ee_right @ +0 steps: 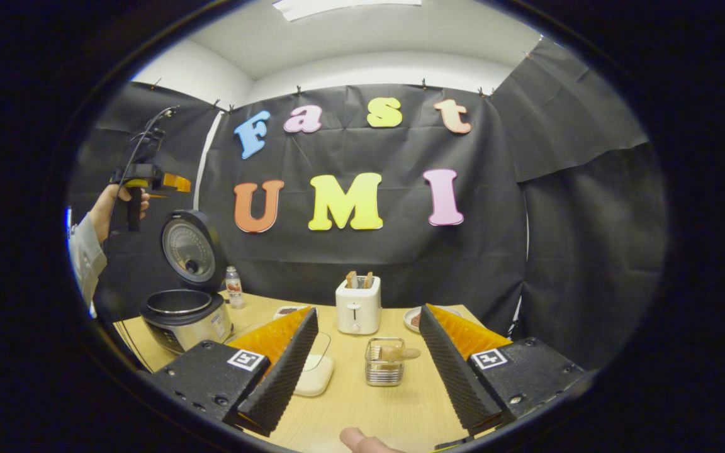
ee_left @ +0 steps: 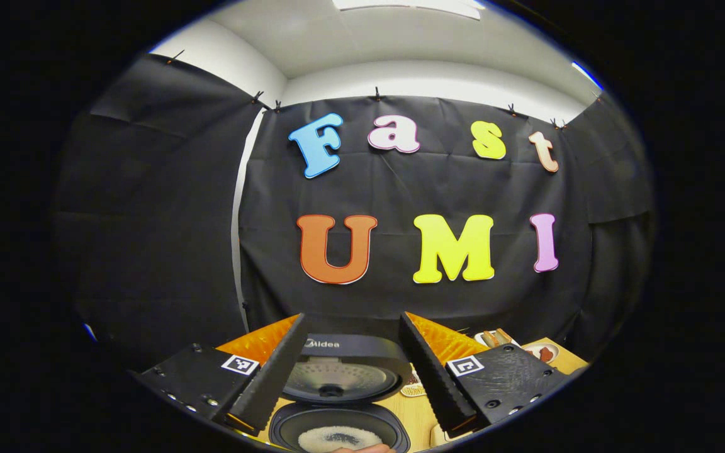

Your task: Close the left gripper, press the button to open the rice cooker; take a wooden spoon from the chopstick holder with the right hand, scoop a spoonful of rice and pour it into the rice cooker, then put the wooden spoon back into the chopstick holder.

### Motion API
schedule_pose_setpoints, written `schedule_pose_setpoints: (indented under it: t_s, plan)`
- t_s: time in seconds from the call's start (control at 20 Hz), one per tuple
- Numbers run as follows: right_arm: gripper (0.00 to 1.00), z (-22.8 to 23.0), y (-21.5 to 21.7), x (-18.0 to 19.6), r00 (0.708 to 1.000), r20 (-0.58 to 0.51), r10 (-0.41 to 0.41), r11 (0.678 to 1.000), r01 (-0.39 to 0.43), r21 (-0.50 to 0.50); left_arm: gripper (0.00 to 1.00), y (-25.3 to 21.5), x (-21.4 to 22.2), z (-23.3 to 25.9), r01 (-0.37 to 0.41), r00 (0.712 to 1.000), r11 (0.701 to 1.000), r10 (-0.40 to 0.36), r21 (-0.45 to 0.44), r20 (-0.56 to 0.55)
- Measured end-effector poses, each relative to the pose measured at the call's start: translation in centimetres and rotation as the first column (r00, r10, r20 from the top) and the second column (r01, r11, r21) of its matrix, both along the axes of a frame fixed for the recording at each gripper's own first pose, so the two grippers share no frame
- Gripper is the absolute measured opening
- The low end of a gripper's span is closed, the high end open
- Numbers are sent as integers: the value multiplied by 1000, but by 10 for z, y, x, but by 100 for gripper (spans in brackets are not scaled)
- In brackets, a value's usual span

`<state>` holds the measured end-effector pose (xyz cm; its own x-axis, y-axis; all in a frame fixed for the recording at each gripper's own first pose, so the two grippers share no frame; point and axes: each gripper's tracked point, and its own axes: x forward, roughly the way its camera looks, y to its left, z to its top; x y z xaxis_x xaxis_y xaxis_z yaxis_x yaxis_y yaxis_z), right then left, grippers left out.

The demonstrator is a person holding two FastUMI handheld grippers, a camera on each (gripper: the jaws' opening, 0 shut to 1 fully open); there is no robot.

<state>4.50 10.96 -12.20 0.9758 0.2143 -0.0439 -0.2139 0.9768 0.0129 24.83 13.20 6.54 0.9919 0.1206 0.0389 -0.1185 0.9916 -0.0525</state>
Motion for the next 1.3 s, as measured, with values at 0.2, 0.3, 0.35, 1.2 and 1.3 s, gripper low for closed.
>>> schedule_pose_setpoints:
  t_s: [0.2,0.3,0.35,1.2,1.3]
  plan:
    - [98,-2,1,7,1000,-12,-8,1000,8,7,94,23,44,-4,-54,999,998,54,15,-3]
    - [98,-1,6,8,1000,-11,5,1000,-5,0,93,33,60,-18,-80,996,997,80,7,-25]
    - [99,0,8,8,1000,-7,8,1000,-8,1,93,37,64,-28,-93,994,996,94,9,-47]
    - [99,34,6,-53,997,57,44,997,-48,61,97,22,-22,-75,-106,974,994,110,27,-199]
    - [99,42,6,-66,995,82,48,997,-52,56,96,16,-40,-90,-102,969,995,104,22,-222]
